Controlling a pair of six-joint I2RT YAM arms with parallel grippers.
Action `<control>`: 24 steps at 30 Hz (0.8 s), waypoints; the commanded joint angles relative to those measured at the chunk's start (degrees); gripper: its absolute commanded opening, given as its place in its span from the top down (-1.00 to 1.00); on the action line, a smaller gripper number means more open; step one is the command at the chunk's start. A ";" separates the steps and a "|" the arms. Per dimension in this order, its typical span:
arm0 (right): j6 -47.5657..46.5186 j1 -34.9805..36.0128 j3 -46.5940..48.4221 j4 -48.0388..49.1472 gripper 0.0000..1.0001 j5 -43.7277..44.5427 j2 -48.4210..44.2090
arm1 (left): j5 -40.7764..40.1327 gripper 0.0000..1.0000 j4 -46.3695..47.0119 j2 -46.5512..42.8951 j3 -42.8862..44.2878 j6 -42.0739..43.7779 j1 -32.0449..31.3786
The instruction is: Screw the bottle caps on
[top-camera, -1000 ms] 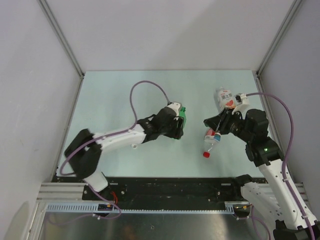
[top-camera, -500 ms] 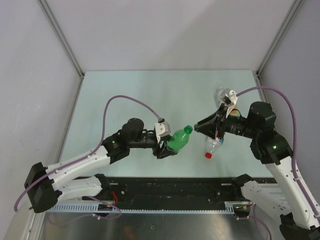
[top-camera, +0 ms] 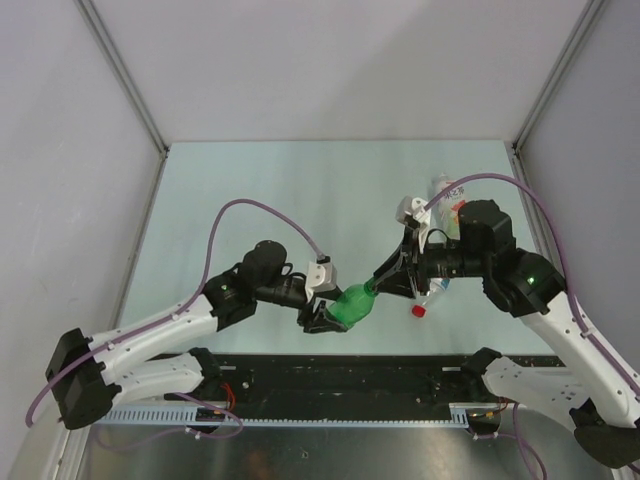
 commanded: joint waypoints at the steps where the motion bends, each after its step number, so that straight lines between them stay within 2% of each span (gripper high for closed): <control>1: -2.53 1.28 1.88 -3.97 0.49 0.18 1.30 | 2.96 1.00 3.62 0.10 1.86 1.98 -0.16; 9: -6.12 3.71 2.03 -8.51 0.55 -1.73 3.10 | 4.80 1.00 3.54 -0.52 3.28 2.31 -0.17; 19: -13.72 6.75 2.08 -12.92 0.66 -9.84 3.84 | 12.51 1.00 3.69 -0.99 6.37 1.61 -0.20; 24: -14.68 9.32 2.08 -13.55 0.70 -5.60 3.81 | 14.49 1.00 4.98 0.28 7.54 0.02 -0.16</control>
